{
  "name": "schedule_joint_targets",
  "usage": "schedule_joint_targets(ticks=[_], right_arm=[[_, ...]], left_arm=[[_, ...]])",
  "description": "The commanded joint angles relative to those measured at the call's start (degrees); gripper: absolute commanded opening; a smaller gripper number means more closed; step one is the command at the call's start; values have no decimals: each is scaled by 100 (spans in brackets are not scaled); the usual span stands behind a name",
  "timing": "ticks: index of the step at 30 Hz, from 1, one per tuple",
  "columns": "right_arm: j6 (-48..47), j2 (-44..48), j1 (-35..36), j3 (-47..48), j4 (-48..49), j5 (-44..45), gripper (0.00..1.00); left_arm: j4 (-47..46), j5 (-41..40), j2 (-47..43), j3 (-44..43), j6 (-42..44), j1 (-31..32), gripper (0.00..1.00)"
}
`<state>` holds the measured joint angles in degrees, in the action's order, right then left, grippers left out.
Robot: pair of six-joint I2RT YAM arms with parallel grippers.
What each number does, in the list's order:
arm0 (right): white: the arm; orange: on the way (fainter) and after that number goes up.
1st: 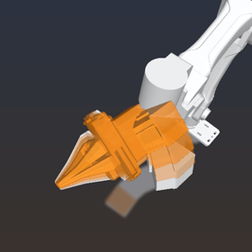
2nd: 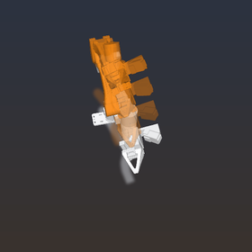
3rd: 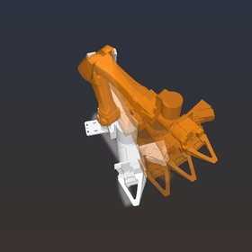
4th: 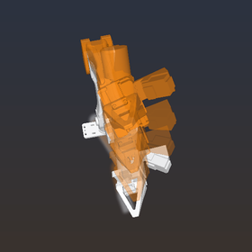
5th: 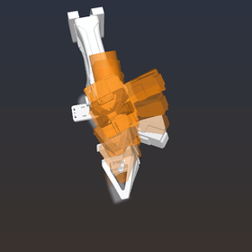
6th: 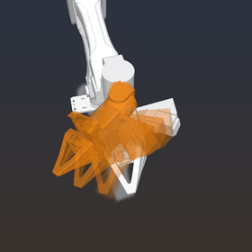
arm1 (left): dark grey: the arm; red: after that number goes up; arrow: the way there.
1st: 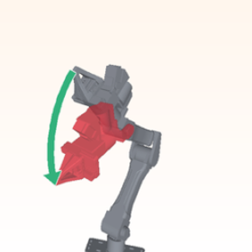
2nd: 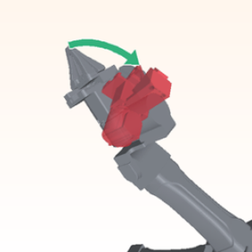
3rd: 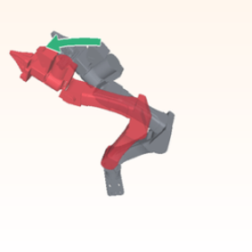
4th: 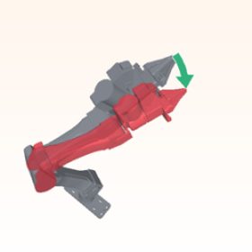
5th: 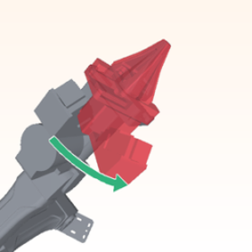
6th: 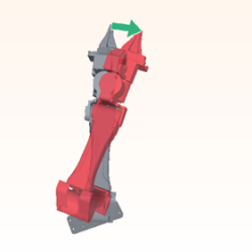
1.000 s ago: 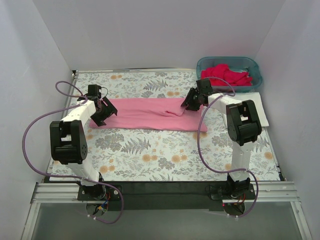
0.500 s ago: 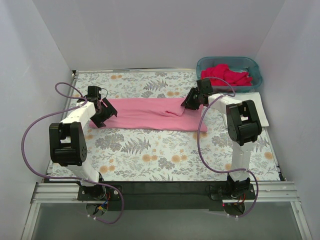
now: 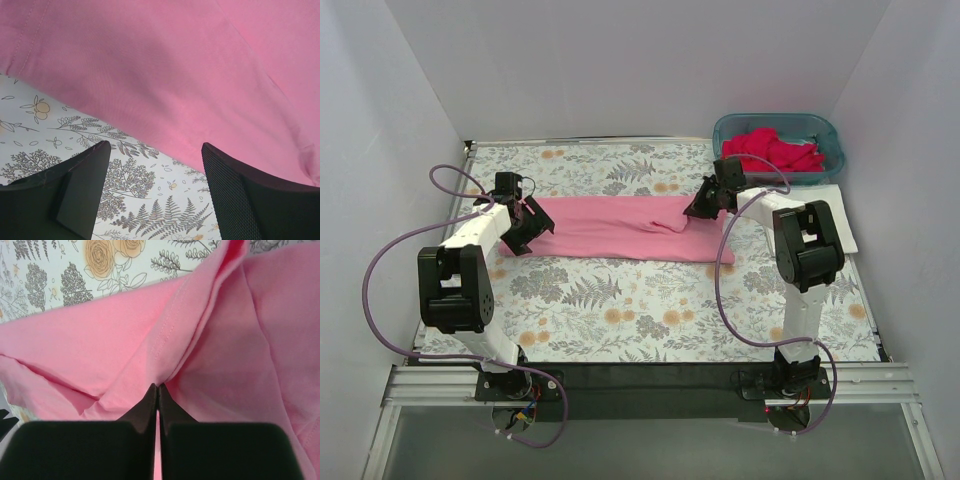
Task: Fold and stack the t-shirts
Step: Fold the tshirt
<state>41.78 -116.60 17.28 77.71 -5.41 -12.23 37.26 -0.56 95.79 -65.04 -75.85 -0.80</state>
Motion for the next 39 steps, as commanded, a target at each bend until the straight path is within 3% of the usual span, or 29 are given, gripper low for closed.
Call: schedule_joint_targets(ticks=[1,15,25,33,39], right_arm=[[14,506,21,-98,32,-86,1],[129,1341,179,-959,-716,-95,2],[-732,1280,461,-670,-1286,70,18],[-1821,1719,364,-485,-1489,889,41],[-2025,1447,-172,-160,-1226,64,40]], left_arm=[[-52,47,-350,35,27,1,68],[-8,275,-333,-27,62,9,68],[-8,302,-359,17,45,1,68],[-25,135,-175,-220,-96,1,68],[-87,-50,589,-939,-360,-148,66]])
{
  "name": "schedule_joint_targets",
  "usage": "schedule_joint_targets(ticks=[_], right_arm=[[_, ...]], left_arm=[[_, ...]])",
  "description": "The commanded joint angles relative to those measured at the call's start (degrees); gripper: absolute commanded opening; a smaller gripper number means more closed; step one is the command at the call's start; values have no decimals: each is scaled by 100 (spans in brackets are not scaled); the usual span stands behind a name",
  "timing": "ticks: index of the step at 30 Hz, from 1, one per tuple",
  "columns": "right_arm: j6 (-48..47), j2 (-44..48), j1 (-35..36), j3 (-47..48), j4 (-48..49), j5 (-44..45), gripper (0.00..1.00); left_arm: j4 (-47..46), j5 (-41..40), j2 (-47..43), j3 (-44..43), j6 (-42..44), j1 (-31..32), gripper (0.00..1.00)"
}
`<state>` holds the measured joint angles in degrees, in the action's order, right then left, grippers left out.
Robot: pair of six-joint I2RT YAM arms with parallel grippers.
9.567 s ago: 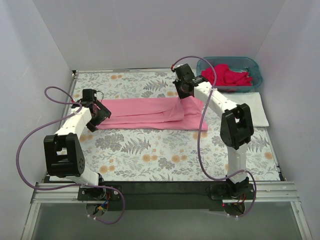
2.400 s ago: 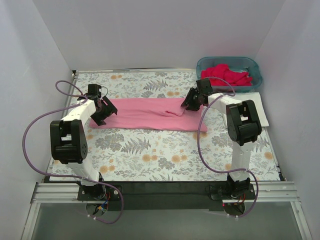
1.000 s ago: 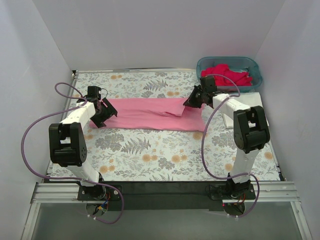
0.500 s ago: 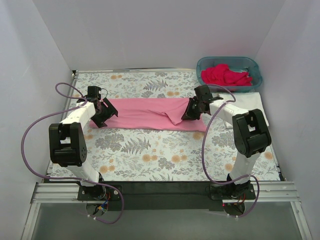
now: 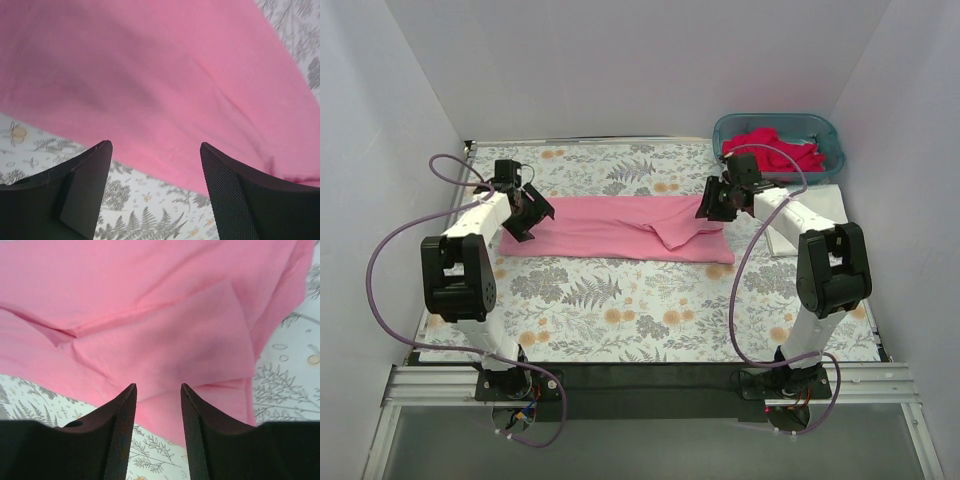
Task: Fold and stack the t-shirts
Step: Fold the tshirt
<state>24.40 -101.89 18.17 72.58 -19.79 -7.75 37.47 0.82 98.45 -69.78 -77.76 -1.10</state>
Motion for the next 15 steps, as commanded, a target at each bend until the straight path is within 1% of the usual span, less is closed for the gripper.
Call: schedule_joint_targets(ticks=[1,2,3,4,8,9,15], right_arm=[[-200,-85,-314,397,308,-516,41],[-156,-190,-393,415,396,-700,40],[-120,-252,-428,415,623,-780,40],[-50,-322,-455,415,721,-885,40],[160,-805,-621,424,1099,-1175,40],[196,-876,-657,407,1187,-1229,39],[293,-1316,-947,196,1724,-1221,39]], left_arm=[[-109,-196,437,-667,-231,-162,65],[-126,-214,542,-782,-257,-188,64],[-135,-240,787,-870,-284,-258,63],[-152,-258,902,-958,-301,-302,61],[-161,-257,1509,-1380,-468,-478,57],[-161,-258,1710,-1433,-503,-513,57],[-205,-266,2125,-1434,-767,-777,53]])
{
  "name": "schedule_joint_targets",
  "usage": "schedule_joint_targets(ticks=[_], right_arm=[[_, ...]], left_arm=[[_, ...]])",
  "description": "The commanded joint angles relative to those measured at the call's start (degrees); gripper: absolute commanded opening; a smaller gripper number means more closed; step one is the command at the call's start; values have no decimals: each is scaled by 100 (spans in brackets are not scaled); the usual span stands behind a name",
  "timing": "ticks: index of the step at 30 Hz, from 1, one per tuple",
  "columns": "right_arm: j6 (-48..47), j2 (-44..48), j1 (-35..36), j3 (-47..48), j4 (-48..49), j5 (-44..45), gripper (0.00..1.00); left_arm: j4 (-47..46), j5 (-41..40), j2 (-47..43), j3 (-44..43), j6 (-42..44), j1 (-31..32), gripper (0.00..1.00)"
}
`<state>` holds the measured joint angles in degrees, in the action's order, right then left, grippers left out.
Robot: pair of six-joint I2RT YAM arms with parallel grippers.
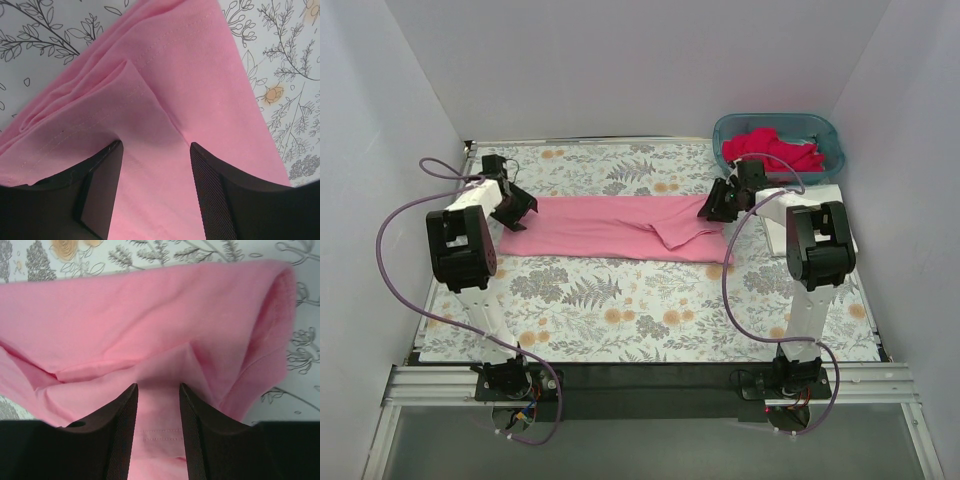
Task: Fold and stack the t-shirts
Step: Fold the tshirt
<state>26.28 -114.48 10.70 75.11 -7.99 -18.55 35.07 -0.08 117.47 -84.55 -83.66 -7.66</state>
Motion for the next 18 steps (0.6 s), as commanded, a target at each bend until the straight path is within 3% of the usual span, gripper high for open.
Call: schedule_joint_targets(ticks=[1,6,18], right_arm=[[131,-92,-252,-84,579,-97,39],[228,74,-472,-304,746,-61,39],[-149,576,221,12,1616,-2125,40]], left_arm=[[35,-177,241,88,-203,-156,53],[44,-151,84,378,-151,-359,52],[44,-1,-471,607,113,-368,58]])
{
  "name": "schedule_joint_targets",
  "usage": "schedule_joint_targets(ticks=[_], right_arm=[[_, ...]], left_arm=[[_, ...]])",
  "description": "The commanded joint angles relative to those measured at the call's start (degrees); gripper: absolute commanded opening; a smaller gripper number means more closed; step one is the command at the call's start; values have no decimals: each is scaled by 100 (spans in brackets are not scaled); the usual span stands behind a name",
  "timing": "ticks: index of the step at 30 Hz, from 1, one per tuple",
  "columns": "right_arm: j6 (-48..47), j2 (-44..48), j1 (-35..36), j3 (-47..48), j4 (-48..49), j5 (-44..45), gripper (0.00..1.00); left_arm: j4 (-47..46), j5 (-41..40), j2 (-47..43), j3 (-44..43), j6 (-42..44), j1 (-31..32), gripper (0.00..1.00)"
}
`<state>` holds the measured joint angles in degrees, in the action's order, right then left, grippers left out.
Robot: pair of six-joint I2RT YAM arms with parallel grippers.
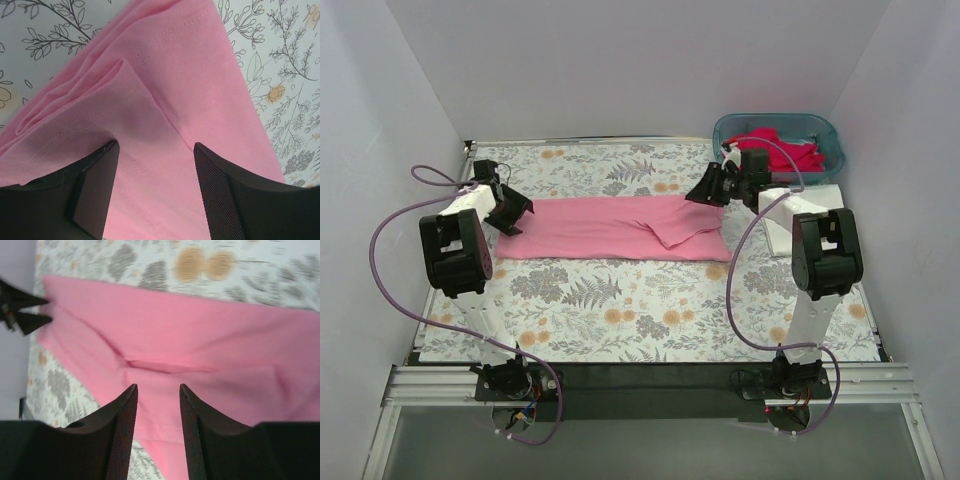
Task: Fold and stack the t-shirts
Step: Fold the tshirt
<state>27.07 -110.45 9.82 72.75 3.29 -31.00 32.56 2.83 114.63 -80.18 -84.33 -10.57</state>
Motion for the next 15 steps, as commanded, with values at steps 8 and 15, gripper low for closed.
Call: schedule_joint_targets(ticks=[8,15], right_arm=[[-79,-827,1152,810,901,-1979,39],[79,-1829,1268,1180,1200,-1919,39]], left_arm=[[357,-344,-142,213,75,-77,58],[374,-520,-90,380,-48,-138,58]])
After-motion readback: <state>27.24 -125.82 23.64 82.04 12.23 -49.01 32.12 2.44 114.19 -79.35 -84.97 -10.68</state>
